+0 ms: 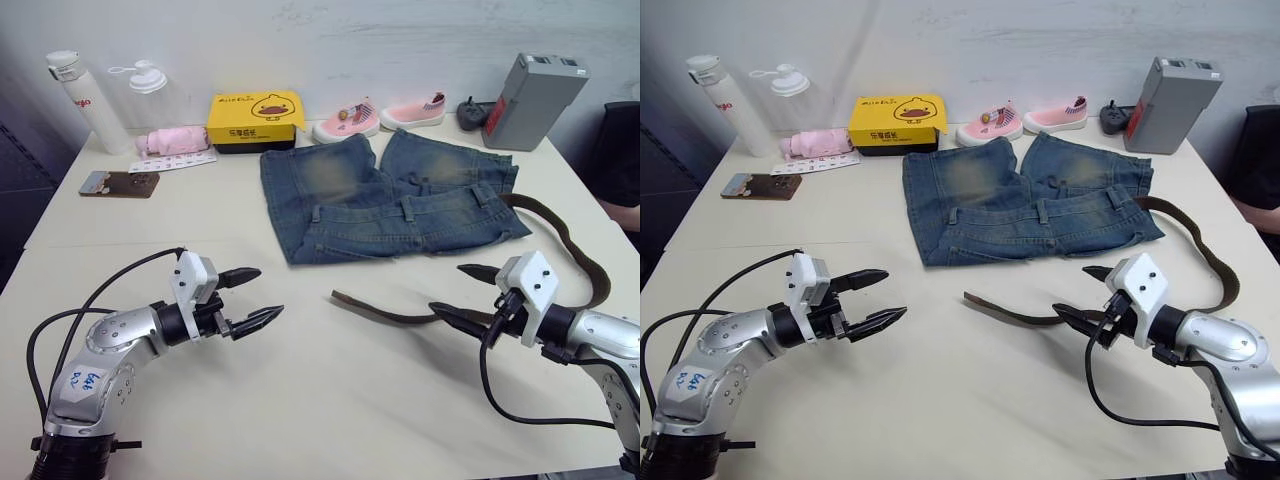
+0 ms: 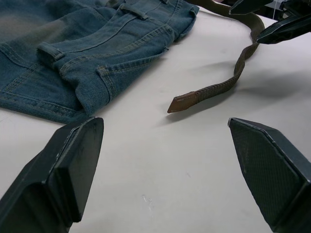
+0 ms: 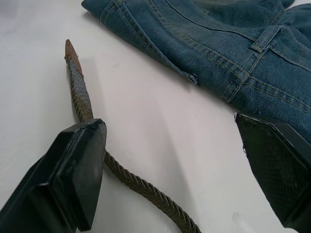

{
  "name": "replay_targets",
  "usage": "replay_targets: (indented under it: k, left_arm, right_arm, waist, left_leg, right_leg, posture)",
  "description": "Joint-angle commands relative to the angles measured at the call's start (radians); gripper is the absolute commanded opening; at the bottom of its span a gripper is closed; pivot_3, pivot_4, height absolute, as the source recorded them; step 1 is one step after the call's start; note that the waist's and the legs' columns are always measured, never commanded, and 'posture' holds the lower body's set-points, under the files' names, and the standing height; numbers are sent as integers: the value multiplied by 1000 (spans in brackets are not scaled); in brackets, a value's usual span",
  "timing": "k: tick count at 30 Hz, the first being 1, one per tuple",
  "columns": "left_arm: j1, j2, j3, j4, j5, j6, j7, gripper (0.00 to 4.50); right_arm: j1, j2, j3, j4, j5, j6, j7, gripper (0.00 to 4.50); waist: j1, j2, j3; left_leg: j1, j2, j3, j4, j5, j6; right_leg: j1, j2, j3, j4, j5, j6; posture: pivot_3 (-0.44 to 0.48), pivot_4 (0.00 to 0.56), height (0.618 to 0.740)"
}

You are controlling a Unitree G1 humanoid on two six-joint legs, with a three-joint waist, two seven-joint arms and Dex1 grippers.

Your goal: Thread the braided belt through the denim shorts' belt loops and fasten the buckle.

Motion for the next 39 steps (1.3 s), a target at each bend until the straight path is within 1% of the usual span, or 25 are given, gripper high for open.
replay_targets:
  k: [1, 4, 14, 18, 20, 24, 28, 31, 33, 37, 38, 39]
  left_arm:
    - [-6, 7, 17, -9, -27, 6, -5, 4471]
    - [-3, 7, 19, -12, -27, 8, -7, 4471]
    - [11, 13, 26, -30, -34, 15, -2, 4471]
    - [15, 15, 26, -38, -35, 17, -3, 4471]
    - [14, 14, 25, -40, -34, 18, 0, 4471]
    - [16, 9, 23, -47, -33, 19, 5, 4471]
    - [30, 5, 22, -64, -35, 21, 12, 4471]
    - [40, 6, 23, -76, -37, 23, 16, 4500]
    - [44, 9, 26, -82, -39, 25, 16, 4500]
    - [36, 20, 18, -85, -41, 26, 1, 4500]
    - [33, 23, 15, -84, -41, 25, -4, 4500]
    - [24, 26, 10, -84, -43, 27, -10, 4500]
  right_arm:
    - [-15, -10, -1, -20, 24, -5, 18, 4500]
    - [-28, -27, 22, -38, 61, 46, 49, 4500]
    - [-81, -78, 90, -29, 53, 65, 119, 4500]
    - [-146, -109, 198, -31, 47, 131, 149, 4500]
    - [-177, -131, 274, -11, -6, 124, 168, 4500]
    - [-270, -126, 393, 74, -91, 173, 146, 4500]
    - [-324, -122, 492, 153, -182, 188, 134, 4500]
    - [-329, -118, 516, 160, -194, 189, 146, 3679]
    - [-325, -116, 517, 147, -192, 188, 155, 2748]
    - [-315, -111, 507, 116, -186, 168, 168, 724]
    - [-313, -109, 504, 109, -184, 160, 172, 288]
    - [-307, -109, 499, 90, -179, 132, 185, 32]
  waist:
    - [0, 0, 0]
    - [0, 0, 0]
    - [0, 0, 0]
    - [-3, 0, 0]
    - [-3, 0, 0]
    - [-3, 0, 0]
    - [-1, 0, 0]
    - [-2, -1, 0]
    - [-2, -1, -1]
    - [-2, -1, -1]
    - [-2, -1, -1]
    - [-2, -1, -1]
  left_leg:
    - [0, 0, 0, 0, 0, 0]
    - [0, 0, 0, 0, 0, 0]
    - [0, 0, 0, 0, 0, 0]
    - [0, 0, 0, 0, 0, 0]
    - [0, 1, 0, 0, 0, 0]
    - [1, 0, 0, 1, 0, 0]
    - [1, 0, -1, 2, 0, 0]
    - [1, 0, -1, 1, 0, 0]
    - [1, 0, -1, 1, 0, 0]
    - [1, 0, -1, 1, 0, 0]
    - [1, 0, -1, 1, 0, 0]
    - [1, 0, -1, 1, 0, 0]
  right_leg:
    - [0, 0, 0, 0, 0, 0]
    - [0, 0, 0, 0, 0, 0]
    - [0, 0, 0, 0, 0, 0]
    - [0, 0, 0, 0, 0, 0]
    - [0, 0, 0, 0, 0, 0]
    - [-1, 0, 0, 0, 0, 0]
    - [-1, 0, -1, 0, 0, -1]
    - [0, 0, -1, 0, 0, -1]
    - [0, 0, -1, -1, 1, -1]
    - [0, 0, -1, -1, 0, -1]
    - [0, 0, -1, -1, 1, -1]
    - [0, 0, -1, -1, 1, -1]
  posture:
    - [0, 150, 706]
    - [0, 150, 706]
    - [0, 150, 706]
    - [0, 150, 706]
    - [0, 150, 706]
    - [0, 150, 706]
    - [0, 150, 706]
    - [0, 150, 706]
    - [0, 150, 706]
    - [0, 150, 706]
    - [0, 150, 706]
    - [0, 150, 706]
